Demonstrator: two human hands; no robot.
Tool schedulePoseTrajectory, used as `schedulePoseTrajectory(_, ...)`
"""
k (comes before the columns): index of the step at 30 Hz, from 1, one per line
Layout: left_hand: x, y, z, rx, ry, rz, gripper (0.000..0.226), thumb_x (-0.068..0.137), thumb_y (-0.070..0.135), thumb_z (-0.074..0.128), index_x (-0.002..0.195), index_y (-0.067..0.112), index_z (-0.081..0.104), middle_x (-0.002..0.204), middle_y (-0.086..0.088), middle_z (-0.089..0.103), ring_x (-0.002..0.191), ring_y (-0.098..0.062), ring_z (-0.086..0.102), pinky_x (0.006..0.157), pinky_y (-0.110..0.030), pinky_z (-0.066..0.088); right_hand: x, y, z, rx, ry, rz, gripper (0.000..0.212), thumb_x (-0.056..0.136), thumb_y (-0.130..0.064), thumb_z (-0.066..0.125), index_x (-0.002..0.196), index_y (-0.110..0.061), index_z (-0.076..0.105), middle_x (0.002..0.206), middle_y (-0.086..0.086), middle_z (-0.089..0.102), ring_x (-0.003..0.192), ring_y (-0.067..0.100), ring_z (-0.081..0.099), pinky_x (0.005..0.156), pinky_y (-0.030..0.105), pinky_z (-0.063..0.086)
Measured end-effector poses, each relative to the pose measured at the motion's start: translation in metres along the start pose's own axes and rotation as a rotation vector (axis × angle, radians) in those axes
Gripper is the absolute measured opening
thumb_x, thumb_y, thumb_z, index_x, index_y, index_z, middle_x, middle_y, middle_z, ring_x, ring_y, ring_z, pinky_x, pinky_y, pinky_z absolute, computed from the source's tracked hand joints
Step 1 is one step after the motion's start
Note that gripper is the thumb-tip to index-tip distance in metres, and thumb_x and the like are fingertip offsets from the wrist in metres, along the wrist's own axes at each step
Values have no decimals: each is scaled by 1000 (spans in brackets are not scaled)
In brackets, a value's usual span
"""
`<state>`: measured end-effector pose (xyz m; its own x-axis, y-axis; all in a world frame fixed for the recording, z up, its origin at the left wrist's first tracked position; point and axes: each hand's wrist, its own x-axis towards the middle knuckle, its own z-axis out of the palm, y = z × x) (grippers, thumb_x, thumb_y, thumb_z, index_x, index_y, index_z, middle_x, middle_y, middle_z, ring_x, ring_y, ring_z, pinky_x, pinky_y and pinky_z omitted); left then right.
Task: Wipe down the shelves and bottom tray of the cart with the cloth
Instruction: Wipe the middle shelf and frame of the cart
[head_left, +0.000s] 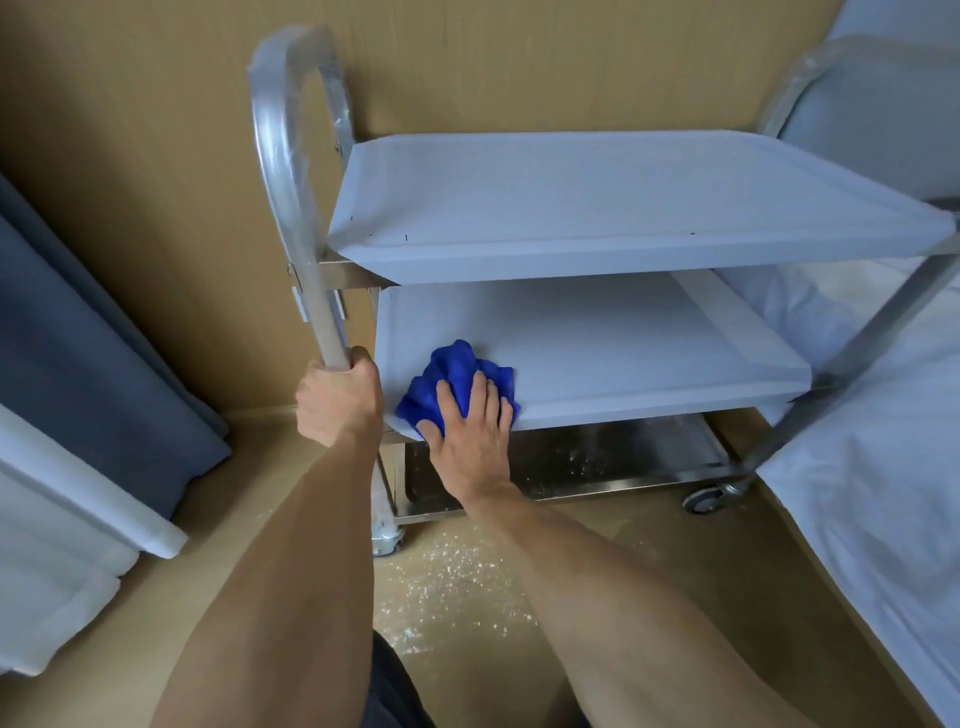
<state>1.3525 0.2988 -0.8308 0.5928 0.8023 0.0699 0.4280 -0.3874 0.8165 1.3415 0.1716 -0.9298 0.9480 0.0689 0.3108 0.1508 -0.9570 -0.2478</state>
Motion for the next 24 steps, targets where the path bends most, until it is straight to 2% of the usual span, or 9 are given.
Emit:
schedulePoseTrajectory(3,-4,2,0,49,24,8,36,85,48,45,84,14,58,80,-8,58,77,-35,58,76,-39,46,0,28,-7,-2,-21,-52,49,99,-55,35,142,-30,37,154,16,34,140,35,35,116,52,26)
schedulePoseTrajectory(6,-8,3,3,72,54,5,39,83,47,43,89,12,58,89,-15,63,85,-39,61,82,-43,48,-1,79,-23,6,52,74,46,101,-53,27,139,-31,42,152,14,39,140,34,36,115,52,28)
schedulePoseTrajectory(9,-13,5,4,91,92,-17,47,83,47,43,101,8,62,102,-21,66,93,-42,61,85,-44,46,-1,159,-38,45,108,306,46,104,-50,24,143,-30,39,157,15,31,147,35,24,119,52,24)
schedulePoseTrajectory(12,-22,7,6,80,142,-61,55,82,52,42,112,7,53,106,-20,64,96,-43,61,85,-47,45,11,243,-56,201,181,617,51,105,-48,26,151,-27,32,164,19,10,152,38,4,119,57,24)
schedulePoseTrajectory(14,-33,6,7,-6,226,-91,57,77,59,44,108,11,44,102,-16,61,93,-39,62,82,-49,46,22,280,-69,324,244,829,55,106,-48,28,156,-27,23,164,20,-6,152,39,-7,120,57,21)
schedulePoseTrajectory(16,-56,1,14,-27,281,-40,49,79,60,43,101,16,41,97,-15,61,89,-38,62,81,-50,47,30,299,-76,419,305,989,60,106,-47,32,159,-28,14,163,21,-13,151,40,-8,120,54,17)
schedulePoseTrajectory(18,-88,-3,26,47,213,97,40,90,50,41,100,12,46,95,-23,64,87,-43,61,80,-49,45,33,305,-78,480,355,1035,62,105,-46,35,159,-27,10,163,22,-12,151,40,-5,121,53,17)
schedulePoseTrajectory(20,-115,4,46,165,65,249,33,96,40,42,99,9,52,90,-25,66,86,-44,61,77,-44,42,34,306,-76,474,371,1004,62,106,-44,36,159,-24,14,164,23,-7,151,41,-2,122,52,16)
schedulePoseTrajectory(24,-147,51,120,245,-147,535,23,95,30,50,89,9,55,75,-23,65,72,-44,60,64,-37,37,51,334,-83,200,256,902,58,105,-41,38,156,-18,27,162,26,12,150,41,12,120,52,15)
